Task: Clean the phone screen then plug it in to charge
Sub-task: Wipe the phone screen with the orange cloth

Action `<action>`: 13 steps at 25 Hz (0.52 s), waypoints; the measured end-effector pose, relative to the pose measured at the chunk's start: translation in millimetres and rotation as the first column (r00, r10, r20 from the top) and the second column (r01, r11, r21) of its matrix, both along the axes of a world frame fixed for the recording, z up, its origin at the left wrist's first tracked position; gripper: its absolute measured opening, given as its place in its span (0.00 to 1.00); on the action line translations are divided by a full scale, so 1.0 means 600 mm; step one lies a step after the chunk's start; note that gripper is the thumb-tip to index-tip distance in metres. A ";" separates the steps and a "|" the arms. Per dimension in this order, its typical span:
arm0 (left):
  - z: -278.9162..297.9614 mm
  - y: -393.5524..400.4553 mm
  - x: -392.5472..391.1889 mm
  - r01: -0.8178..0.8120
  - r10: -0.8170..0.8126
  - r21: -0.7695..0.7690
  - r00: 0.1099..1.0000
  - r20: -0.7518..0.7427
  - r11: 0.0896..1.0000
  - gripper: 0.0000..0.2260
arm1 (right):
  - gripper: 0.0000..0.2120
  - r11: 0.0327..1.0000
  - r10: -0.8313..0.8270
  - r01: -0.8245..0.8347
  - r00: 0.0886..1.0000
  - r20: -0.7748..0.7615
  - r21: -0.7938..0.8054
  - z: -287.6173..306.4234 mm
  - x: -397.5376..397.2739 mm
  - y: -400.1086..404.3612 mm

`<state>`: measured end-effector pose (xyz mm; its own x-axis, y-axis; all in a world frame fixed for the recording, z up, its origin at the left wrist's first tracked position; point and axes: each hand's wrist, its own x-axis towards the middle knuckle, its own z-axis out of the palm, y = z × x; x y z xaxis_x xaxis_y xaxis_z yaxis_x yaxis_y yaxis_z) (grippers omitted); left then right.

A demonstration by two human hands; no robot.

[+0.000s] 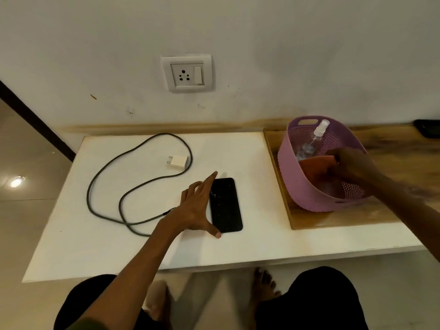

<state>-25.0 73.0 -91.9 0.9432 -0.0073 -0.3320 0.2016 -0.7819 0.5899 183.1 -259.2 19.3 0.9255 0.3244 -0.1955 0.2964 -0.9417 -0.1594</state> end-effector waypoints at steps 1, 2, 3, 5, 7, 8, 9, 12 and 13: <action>0.000 0.000 0.000 0.001 -0.001 0.003 1.000 0.002 1.000 0.70 | 0.13 1.000 -0.007 0.006 0.999 0.032 0.012 0.020 -0.006 -0.003; 0.000 0.001 0.000 0.001 -0.001 0.005 1.000 0.004 1.000 0.70 | 0.12 0.999 -0.025 0.023 0.997 0.078 0.028 0.040 -0.012 -0.006; 0.001 0.002 -0.001 0.002 -0.002 0.004 1.000 0.005 1.000 0.71 | 0.11 0.998 -0.049 0.044 0.990 0.129 0.043 0.060 -0.021 -0.007; 0.004 0.001 0.000 0.001 -0.001 0.004 1.000 0.001 1.000 0.71 | 0.09 0.991 -0.089 0.063 0.970 0.227 0.117 0.099 -0.042 -0.007; 0.007 -0.002 0.000 -0.006 0.006 0.012 1.000 -0.004 1.000 0.72 | 0.12 0.964 -0.126 0.051 0.952 0.280 0.260 0.134 -0.072 0.006; 0.009 -0.002 0.001 -0.010 0.010 0.012 1.000 -0.004 1.000 0.73 | 0.14 0.937 -0.146 0.042 0.948 0.281 0.346 0.148 -0.086 0.017; 0.009 -0.002 0.001 -0.013 0.013 0.007 1.000 -0.003 1.000 0.73 | 0.14 0.905 -0.163 0.035 0.949 0.269 0.425 0.157 -0.098 0.032; 0.009 -0.002 -0.001 -0.011 0.011 0.000 1.000 0.002 1.000 0.73 | 0.12 0.799 -0.167 0.017 0.967 0.195 0.601 0.152 -0.132 0.088; 0.009 -0.001 -0.001 -0.008 0.008 -0.005 1.000 0.001 1.000 0.73 | 0.13 0.781 -0.150 0.000 0.971 0.188 0.624 0.138 -0.143 0.110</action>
<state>-25.6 72.2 -86.8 0.9437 -0.0011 -0.3309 0.2073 -0.7774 0.5938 97.2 -192.9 102.1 0.9454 0.2328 0.2282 0.3260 -0.6838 -0.6528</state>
